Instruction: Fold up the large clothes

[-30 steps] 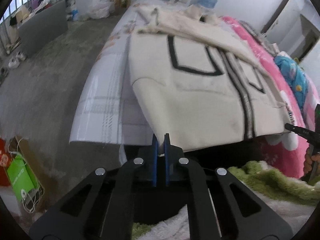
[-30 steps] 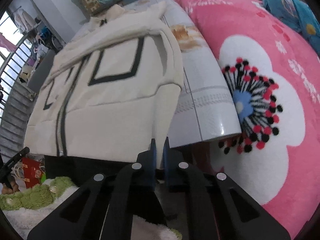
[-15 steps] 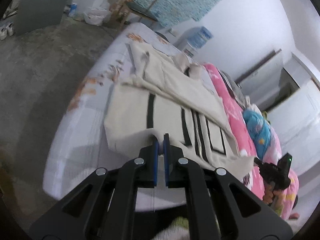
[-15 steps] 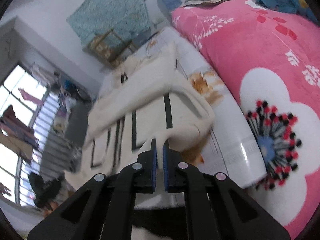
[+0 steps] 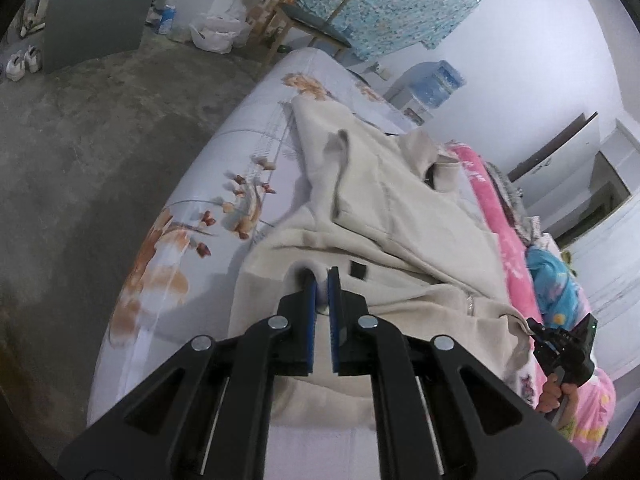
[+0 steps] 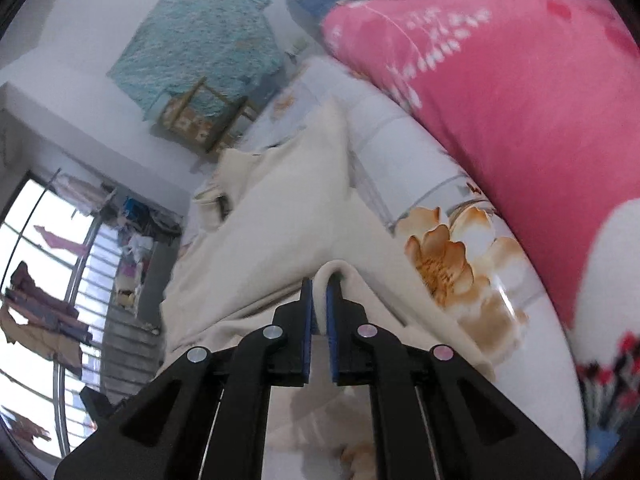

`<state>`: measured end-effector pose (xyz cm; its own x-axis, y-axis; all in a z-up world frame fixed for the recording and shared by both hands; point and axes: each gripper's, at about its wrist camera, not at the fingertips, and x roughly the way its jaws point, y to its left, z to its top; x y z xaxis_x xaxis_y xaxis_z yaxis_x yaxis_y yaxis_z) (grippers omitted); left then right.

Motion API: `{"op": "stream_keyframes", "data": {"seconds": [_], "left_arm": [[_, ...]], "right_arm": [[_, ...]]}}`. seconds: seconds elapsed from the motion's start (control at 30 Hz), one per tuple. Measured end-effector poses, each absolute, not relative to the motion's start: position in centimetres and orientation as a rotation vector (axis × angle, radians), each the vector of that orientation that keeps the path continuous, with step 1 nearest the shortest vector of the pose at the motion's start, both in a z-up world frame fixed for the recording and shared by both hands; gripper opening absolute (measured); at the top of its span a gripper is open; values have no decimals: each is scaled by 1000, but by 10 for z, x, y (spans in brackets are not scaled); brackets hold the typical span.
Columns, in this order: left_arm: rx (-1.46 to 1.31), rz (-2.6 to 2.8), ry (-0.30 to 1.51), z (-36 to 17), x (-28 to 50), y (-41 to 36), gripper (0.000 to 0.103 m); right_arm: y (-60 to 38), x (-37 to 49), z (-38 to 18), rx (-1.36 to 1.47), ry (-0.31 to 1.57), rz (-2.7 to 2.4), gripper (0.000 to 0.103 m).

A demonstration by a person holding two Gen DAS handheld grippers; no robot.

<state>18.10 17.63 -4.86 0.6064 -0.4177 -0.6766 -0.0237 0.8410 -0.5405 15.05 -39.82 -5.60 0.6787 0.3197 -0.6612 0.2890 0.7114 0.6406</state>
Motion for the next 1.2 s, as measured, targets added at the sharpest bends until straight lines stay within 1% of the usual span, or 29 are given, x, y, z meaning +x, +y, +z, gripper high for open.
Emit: {"op": "stream_keyframes", "data": {"seconds": [0.07,0.1,0.13,0.17,0.2,0.23,0.3,0.47,0.57,0.63,0.67,0.7,0.73,0.77,0.8,0.83,0.9,1.0,1.07,1.2], "left_arm": [[-531,-207,892,-51,182,179,14],[-529,-191,868,-48,179,182,24],[-537,-194,840,-44,176,188,37],[-551,-203,816,-40,172,193,43],[-555,-204,806,-38,169,197,47],[-544,-207,808,-37,165,199,47],[-491,-203,852,-39,160,197,47],[-341,-124,970,-53,143,183,48],[-291,-80,969,-57,137,177,49],[-262,-64,969,-58,139,170,45],[-229,-59,967,-58,141,164,41],[-207,-67,965,-58,141,159,31],[-176,-69,957,-58,142,152,23],[-153,-64,949,-57,141,148,19],[-95,-53,935,-56,140,139,14],[-26,-40,915,-53,138,130,12],[53,-40,887,-44,133,120,10],[30,-87,863,-18,119,127,9],[-36,-135,884,-2,108,140,9],[-138,-190,976,2,86,161,9]], "right_arm": [[-397,156,-62,791,868,0,12],[-396,155,-61,783,862,-4,21],[-395,151,-56,761,842,-5,38],[-394,147,-51,739,822,-10,48],[-394,141,-45,708,803,-28,62],[-393,135,-37,664,784,-50,65],[-392,126,-29,597,788,-70,65],[-390,109,-36,445,907,-124,65],[-381,104,-50,334,974,-166,65],[-372,102,-53,254,964,-184,65],[-367,102,-54,216,963,-192,62],[-362,106,-56,179,966,-194,54],[-359,109,-58,146,970,-202,50],[-355,112,-60,108,971,-211,46],[-351,113,-62,91,972,-202,30],[-350,114,-62,95,974,-189,16],[-350,113,-56,121,961,-181,13],[-347,96,-28,141,915,-157,12],[-347,85,-14,158,909,-141,12],[-356,59,-6,244,953,-90,12]]}}
